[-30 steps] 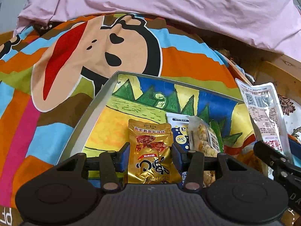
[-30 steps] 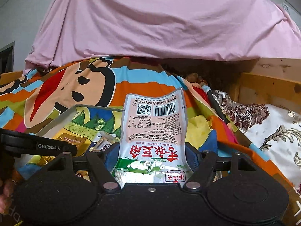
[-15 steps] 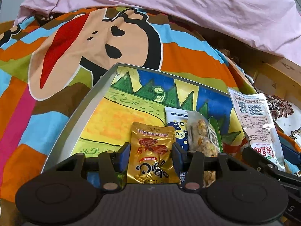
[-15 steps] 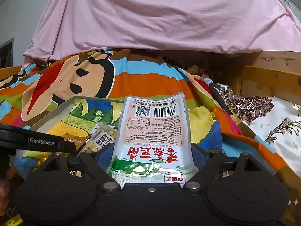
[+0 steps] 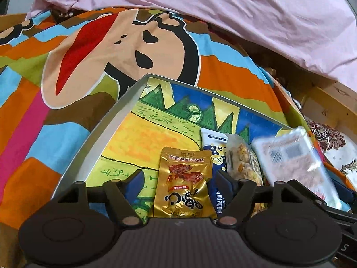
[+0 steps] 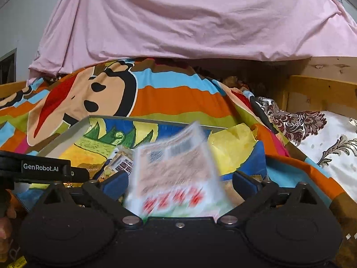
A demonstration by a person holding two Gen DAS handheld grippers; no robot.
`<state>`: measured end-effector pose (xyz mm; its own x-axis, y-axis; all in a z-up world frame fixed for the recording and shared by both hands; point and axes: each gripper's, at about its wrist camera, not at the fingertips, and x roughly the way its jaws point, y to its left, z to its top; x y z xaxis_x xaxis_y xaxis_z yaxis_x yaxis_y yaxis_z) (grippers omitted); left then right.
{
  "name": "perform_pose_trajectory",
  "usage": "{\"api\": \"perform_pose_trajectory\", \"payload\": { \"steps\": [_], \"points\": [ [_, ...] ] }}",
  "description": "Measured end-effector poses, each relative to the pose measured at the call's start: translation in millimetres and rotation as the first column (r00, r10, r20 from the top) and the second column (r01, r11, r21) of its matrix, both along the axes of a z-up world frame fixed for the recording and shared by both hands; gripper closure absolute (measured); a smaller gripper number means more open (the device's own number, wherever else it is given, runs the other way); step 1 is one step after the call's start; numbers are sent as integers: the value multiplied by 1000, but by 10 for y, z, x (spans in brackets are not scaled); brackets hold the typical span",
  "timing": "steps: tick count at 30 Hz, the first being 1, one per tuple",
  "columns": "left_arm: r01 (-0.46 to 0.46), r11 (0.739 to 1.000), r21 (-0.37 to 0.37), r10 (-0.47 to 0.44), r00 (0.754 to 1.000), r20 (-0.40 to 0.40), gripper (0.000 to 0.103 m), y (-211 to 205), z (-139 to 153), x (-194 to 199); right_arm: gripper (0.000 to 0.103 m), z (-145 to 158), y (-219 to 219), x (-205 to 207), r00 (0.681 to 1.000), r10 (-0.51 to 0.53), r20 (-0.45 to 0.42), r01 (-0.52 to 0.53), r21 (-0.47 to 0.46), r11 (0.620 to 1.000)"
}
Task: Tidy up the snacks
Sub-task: 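Open the right tool to drop the tofu packet while the left tool releases the gold packet into the tray, then withdraw both tools from the tray back over the remaining snacks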
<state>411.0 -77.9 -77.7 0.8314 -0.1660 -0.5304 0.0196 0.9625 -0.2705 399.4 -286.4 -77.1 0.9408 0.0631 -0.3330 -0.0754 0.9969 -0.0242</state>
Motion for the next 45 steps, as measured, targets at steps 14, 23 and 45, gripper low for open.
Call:
{"api": "perform_pose_trajectory", "payload": {
  "steps": [14, 23, 45],
  "points": [
    [-29, 999, -33, 29, 999, 16, 23, 69, 0, -62, 3, 1, -2, -8, 1000, -10, 8, 10, 5, 1000],
    [-58, 997, -50, 60, 997, 48, 9, 117, 77, -191, 1, 147, -16, -122, 999, -12, 41, 11, 28, 1000],
    [-94, 995, -36, 99, 978, 185, 1, 246, 958, -1755, 1, 1241, -66, -1883, 987, -55, 153, 51, 30, 998]
  ]
}}
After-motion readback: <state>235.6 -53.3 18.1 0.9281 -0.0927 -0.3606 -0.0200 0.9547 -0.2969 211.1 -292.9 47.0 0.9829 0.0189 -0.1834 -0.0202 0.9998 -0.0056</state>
